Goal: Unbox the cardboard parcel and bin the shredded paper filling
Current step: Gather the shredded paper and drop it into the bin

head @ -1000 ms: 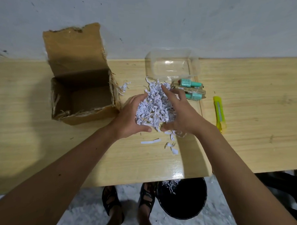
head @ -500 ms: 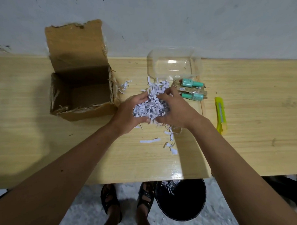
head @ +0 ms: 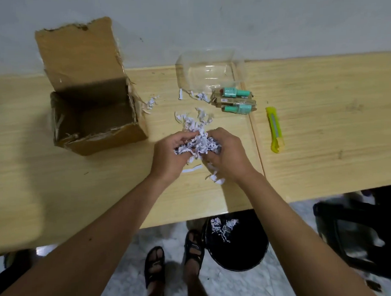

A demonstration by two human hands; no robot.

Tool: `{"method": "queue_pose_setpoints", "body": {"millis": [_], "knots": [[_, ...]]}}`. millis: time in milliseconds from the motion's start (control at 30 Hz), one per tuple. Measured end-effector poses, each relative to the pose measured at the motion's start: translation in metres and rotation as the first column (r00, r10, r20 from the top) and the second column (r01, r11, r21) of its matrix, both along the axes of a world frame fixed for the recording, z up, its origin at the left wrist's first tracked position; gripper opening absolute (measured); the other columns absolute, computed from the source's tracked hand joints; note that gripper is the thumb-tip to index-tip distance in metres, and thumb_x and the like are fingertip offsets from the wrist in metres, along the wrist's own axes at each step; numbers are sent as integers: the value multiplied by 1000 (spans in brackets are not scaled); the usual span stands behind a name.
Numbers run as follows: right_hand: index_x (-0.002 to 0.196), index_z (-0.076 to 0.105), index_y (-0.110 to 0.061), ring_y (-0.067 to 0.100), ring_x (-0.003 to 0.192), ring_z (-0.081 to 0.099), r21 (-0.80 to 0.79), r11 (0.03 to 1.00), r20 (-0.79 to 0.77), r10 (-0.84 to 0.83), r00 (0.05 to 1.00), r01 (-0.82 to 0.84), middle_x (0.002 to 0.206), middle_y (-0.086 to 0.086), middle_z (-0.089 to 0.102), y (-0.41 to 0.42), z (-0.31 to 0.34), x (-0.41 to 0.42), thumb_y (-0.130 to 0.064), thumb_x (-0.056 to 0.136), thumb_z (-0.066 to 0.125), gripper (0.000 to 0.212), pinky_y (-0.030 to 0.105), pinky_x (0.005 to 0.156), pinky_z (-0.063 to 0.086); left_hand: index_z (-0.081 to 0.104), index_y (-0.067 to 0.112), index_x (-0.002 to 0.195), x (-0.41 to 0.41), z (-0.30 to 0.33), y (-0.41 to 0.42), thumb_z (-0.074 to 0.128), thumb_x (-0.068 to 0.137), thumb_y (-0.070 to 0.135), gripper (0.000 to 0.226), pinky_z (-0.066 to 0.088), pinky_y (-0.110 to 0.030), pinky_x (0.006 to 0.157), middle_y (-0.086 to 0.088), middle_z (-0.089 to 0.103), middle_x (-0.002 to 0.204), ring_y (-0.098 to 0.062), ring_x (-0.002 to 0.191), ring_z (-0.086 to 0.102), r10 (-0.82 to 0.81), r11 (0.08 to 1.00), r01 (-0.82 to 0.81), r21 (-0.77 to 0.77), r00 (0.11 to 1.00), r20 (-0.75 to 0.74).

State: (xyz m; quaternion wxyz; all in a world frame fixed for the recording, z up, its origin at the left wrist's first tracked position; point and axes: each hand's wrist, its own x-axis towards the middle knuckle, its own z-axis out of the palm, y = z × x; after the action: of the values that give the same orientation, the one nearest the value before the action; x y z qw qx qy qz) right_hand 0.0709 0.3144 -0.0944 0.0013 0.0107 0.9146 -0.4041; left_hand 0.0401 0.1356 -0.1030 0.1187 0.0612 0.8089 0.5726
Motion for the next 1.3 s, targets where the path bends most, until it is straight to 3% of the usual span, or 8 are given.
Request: {"method": "queue_pose_setpoints", "body": {"millis": [133, 267, 500, 667, 833, 1000, 1133, 1300], "knots": [[111, 72, -11, 26, 91, 67, -73, 978, 9, -193, 981, 193, 102, 10, 69, 0, 14, 41, -11, 79, 79, 32, 35, 78, 52, 75, 15, 117, 19, 10, 12, 71, 80, -17, 49, 56, -22, 96, 6, 76, 115, 0, 108, 70, -61, 989, 54, 137, 997, 44], [114, 71, -11, 29, 97, 67, -131, 919, 36, -369, 929, 371, 107, 10, 71, 11, 32, 92, -10, 79, 77, 36, 38, 83, 52, 75, 17, 115, 45, 23, 41, 68, 78, -22, 55, 55, -17, 92, 9, 76, 113, -1, 108, 70, -172, 966, 150, 208, 981, 93], [114, 71, -19, 7, 92, 60, -84, 792, 72, -601, 796, 605, 103, -6, 67, 50, 30, 218, -14, 84, 79, 31, 19, 75, 46, 76, 17, 115, 135, 25, 100, 69, 77, -19, 53, 51, -19, 102, 11, 76, 116, -1, 112, 69, -427, 890, 389, 237, 894, 136], [115, 71, -18, 13, 97, 64, -45, 708, 119, -697, 707, 705, 108, -5, 69, 65, -3, 299, -14, 83, 81, 34, 22, 77, 45, 76, 23, 117, 197, -13, 129, 72, 77, -16, 56, 51, -17, 99, 14, 76, 115, -3, 111, 69, -579, 812, 545, 210, 798, 166], [117, 71, -14, 11, 98, 63, -27, 650, 189, -742, 643, 759, 113, -1, 68, 65, -42, 341, -9, 82, 79, 37, 15, 80, 46, 70, 24, 121, 235, -58, 140, 72, 80, -14, 56, 48, -12, 89, 21, 71, 110, 2, 101, 67, -632, 775, 612, 157, 743, 221], [117, 70, -12, 11, 93, 60, -23, 634, 232, -749, 621, 773, 112, 1, 64, 58, -76, 362, -13, 78, 83, 41, 1, 76, 39, 65, 18, 121, 258, -84, 135, 77, 80, -7, 50, 49, -21, 101, 6, 67, 119, -8, 113, 65, -644, 760, 639, 122, 714, 275], [125, 67, -15, 11, 98, 60, -43, 644, 259, -731, 631, 764, 119, -2, 63, 57, -88, 370, -15, 76, 85, 53, 16, 82, 50, 63, 38, 116, 258, -93, 131, 85, 75, 15, 52, 44, -29, 111, 1, 64, 129, -14, 125, 60, -655, 748, 660, 78, 712, 253], [129, 66, -21, 13, 101, 66, -94, 624, 282, -731, 621, 776, 125, -8, 62, 58, -89, 375, -9, 80, 78, 52, 36, 87, 59, 63, 22, 126, 256, -95, 131, 84, 81, 6, 52, 38, -15, 108, 2, 65, 133, -10, 129, 57, -678, 723, 689, 60, 688, 259]]}}
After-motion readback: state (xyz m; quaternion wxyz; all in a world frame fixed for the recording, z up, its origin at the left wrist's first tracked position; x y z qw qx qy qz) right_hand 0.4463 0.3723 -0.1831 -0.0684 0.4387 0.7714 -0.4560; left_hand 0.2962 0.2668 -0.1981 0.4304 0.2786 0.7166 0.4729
